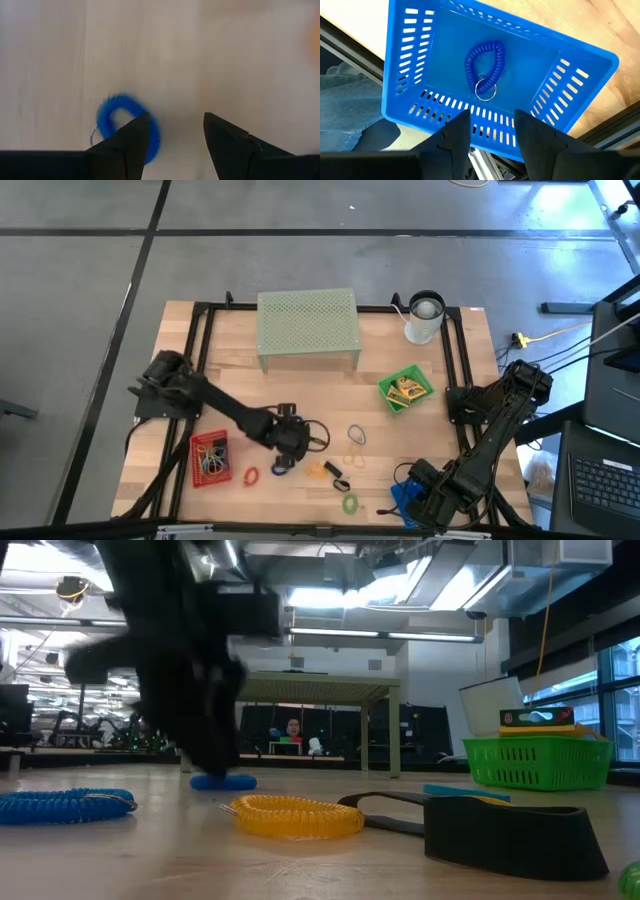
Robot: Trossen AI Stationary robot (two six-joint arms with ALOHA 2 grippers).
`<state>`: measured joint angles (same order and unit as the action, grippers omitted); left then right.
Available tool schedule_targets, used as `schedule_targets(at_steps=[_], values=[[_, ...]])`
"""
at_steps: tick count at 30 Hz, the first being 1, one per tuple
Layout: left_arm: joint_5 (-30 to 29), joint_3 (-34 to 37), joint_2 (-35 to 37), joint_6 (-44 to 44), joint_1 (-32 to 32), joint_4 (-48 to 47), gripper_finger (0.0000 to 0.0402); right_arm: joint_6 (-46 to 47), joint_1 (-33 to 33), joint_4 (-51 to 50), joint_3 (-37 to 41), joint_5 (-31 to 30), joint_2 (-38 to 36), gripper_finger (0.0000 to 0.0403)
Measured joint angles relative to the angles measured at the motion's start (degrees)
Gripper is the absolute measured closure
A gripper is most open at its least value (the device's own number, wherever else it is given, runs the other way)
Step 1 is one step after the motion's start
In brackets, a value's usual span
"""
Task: Pick & Place Office Desk Supplies
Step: Put the blue spring rubber band into the blue bin
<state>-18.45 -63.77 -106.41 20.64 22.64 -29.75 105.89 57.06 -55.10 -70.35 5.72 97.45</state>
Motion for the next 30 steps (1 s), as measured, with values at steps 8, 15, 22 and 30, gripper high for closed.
schedule_targets(at_steps=[8, 15, 22, 30], values=[[4.13, -0.31, -2.97, -2.74, -5.21, -0.24, 0.0243, -0.05, 0.00, 0.01, 0.00, -0.70, 0.00, 0.0255], [5.26, -0.15, -2.03, -3.85, -5.83, -0.24, 0.0262, -0.05, 0.00, 0.03, 0.00, -0.77, -0.02, 0.0255], [4.46, 0.28, 2.05, -4.11, -5.82, -1.40, 0.0258, -0.09, 0.00, 0.23, 0.00, -2.83, -0.02, 0.0255], [4.39, 0.15, 2.74, -4.34, -5.72, -3.52, 0.0258, -0.19, 0.00, 0.41, 0.00, -3.81, -0.04, 0.0255]])
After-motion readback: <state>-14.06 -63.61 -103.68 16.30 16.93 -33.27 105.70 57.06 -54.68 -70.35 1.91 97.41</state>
